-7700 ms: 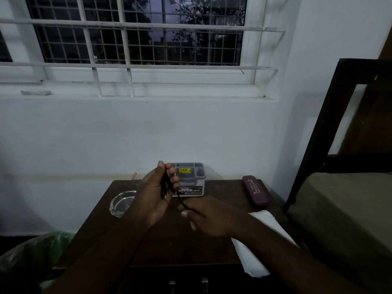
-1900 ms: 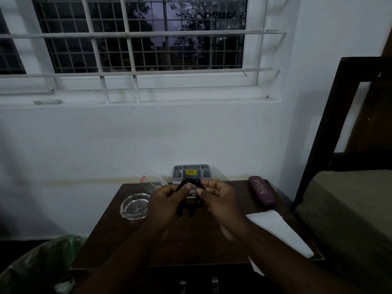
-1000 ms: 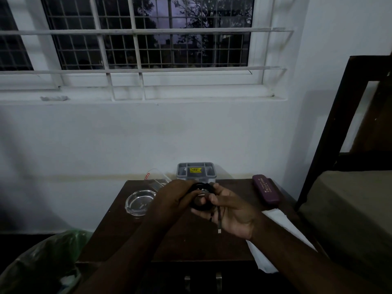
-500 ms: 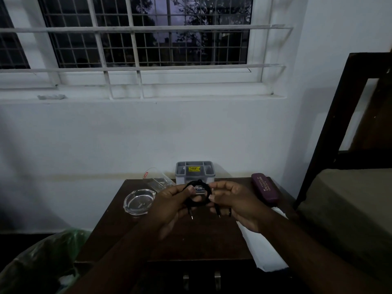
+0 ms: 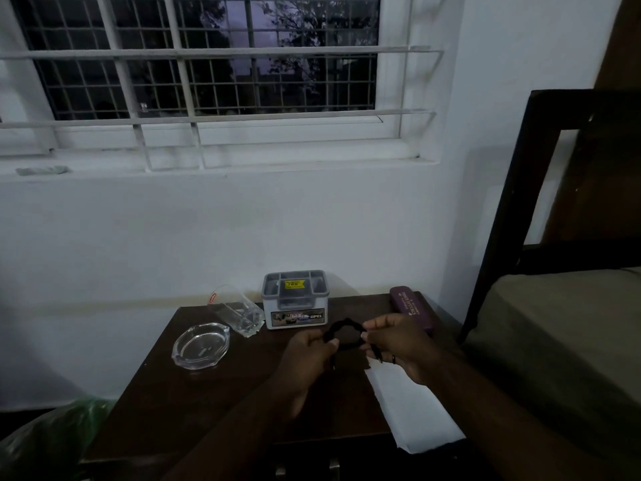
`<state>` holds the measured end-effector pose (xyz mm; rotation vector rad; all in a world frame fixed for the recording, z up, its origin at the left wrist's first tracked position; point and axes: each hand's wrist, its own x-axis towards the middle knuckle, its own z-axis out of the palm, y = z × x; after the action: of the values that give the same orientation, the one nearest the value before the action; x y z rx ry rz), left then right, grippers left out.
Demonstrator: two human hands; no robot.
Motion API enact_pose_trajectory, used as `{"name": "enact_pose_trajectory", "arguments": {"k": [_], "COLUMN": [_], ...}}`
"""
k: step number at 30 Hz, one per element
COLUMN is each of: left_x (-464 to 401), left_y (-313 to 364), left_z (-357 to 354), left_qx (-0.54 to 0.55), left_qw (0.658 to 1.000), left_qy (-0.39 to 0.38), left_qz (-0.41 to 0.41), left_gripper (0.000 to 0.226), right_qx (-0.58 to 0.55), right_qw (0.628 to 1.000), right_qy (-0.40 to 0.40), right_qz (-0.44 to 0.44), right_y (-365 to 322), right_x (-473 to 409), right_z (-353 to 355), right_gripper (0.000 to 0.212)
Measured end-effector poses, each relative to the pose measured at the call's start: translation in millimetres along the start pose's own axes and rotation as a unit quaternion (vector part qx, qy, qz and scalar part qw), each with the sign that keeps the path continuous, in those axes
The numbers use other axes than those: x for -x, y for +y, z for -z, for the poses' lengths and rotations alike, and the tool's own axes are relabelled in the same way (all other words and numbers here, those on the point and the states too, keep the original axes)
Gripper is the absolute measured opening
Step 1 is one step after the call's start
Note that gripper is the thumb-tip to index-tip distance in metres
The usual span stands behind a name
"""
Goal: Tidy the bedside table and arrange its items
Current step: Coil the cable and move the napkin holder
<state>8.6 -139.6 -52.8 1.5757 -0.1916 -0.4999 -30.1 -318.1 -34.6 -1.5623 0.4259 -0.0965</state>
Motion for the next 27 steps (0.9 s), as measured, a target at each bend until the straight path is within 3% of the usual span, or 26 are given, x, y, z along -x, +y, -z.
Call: {"name": "enact_pose_trajectory", "arguments": {"k": [7, 13, 18, 22, 27], "left_x": [-35.9, -70.5, -84.8, -89.1, -82.2], "left_y": [-0.7, 0.5, 0.2, 1.9, 4.6], "left_z": [-41.9, -59.0, -67.3, -73.2, -65.9], "left_qx": [-0.099, -0.158, -0.181, -0.188, -0.3], "left_qw": [0.995, 0.987, 0.98, 0.976, 0.929], "left_qy": [-0.003, 0.005, 0.005, -0.012, -0.018], "left_qz": [-0.017, -0.034, -0.085, -0.111, -0.214], "left_gripper": [0.025, 0.033, 0.037, 0.038, 0.046], "right_qx": [0.11, 0.249, 0.368, 0.445, 0.509], "right_qw": [0.989, 0.967, 0.922, 0.887, 0.845], "right_qy": [0.093, 0.035, 0.026, 0.046, 0.104], "right_qz": [0.018, 0.052, 0.115, 0.117, 0.127], "right_y": [14.6, 18.3, 21.6, 23.8, 21.8], "right_x": [-29.2, -53.8, -66.8, -76.9, -78.3], "right_z": [22.6, 28.8, 30.3, 27.4, 22.6], "right_gripper": [0.018, 0.028, 0.037, 0.041, 0.039]}}
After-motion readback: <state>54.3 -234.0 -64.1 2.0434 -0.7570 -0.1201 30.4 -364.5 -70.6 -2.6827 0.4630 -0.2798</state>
